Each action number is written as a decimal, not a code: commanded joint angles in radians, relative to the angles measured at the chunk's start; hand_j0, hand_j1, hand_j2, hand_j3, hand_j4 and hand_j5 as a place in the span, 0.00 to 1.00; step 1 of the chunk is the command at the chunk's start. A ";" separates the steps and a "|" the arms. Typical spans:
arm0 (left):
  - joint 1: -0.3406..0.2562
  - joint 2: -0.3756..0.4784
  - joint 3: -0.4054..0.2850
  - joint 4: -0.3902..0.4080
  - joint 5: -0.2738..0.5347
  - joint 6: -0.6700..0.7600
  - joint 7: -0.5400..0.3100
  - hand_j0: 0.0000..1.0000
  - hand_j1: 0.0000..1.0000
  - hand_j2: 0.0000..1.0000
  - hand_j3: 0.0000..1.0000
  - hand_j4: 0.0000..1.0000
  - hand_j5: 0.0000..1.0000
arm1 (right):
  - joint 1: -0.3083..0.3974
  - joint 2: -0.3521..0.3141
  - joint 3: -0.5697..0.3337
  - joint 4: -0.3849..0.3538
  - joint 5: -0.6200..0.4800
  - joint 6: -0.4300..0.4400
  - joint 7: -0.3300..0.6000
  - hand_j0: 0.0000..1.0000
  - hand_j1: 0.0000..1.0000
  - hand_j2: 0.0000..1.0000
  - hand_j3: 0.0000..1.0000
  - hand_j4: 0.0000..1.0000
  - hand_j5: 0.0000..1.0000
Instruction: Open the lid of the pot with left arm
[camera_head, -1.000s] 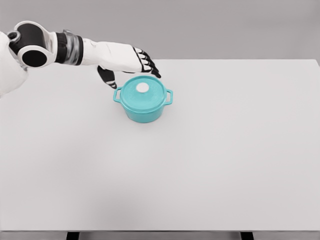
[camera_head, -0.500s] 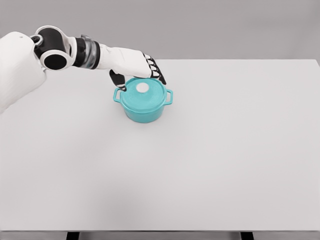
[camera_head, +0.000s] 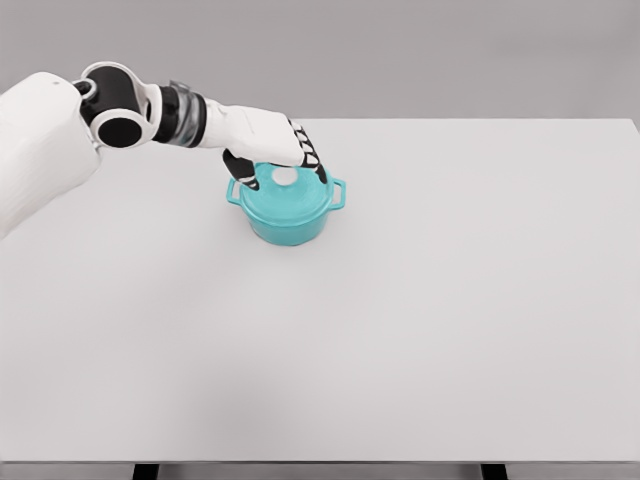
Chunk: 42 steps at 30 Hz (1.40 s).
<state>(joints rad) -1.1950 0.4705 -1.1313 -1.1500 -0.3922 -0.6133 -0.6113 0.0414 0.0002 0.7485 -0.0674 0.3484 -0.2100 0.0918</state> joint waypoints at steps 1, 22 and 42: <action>0.000 -0.009 -0.008 0.010 0.003 0.002 0.000 0.84 0.84 0.84 0.84 0.84 0.84 | 0.000 0.000 0.000 0.000 0.000 0.000 0.000 1.00 1.00 1.00 1.00 1.00 1.00; 0.006 -0.041 -0.010 0.055 -0.054 0.002 0.000 0.74 0.74 0.74 0.74 0.74 0.74 | 0.000 0.000 0.000 0.000 0.000 0.000 0.000 1.00 1.00 1.00 1.00 1.00 1.00; 0.008 -0.058 -0.010 0.073 -0.086 0.002 0.000 0.57 0.57 0.57 0.57 0.57 0.57 | 0.000 0.000 0.000 0.000 0.000 0.000 0.000 1.00 1.00 1.00 1.00 1.00 1.00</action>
<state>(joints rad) -1.1873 0.4118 -1.1428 -1.0770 -0.4816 -0.6132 -0.6112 0.0414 0.0002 0.7485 -0.0674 0.3484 -0.2100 0.0918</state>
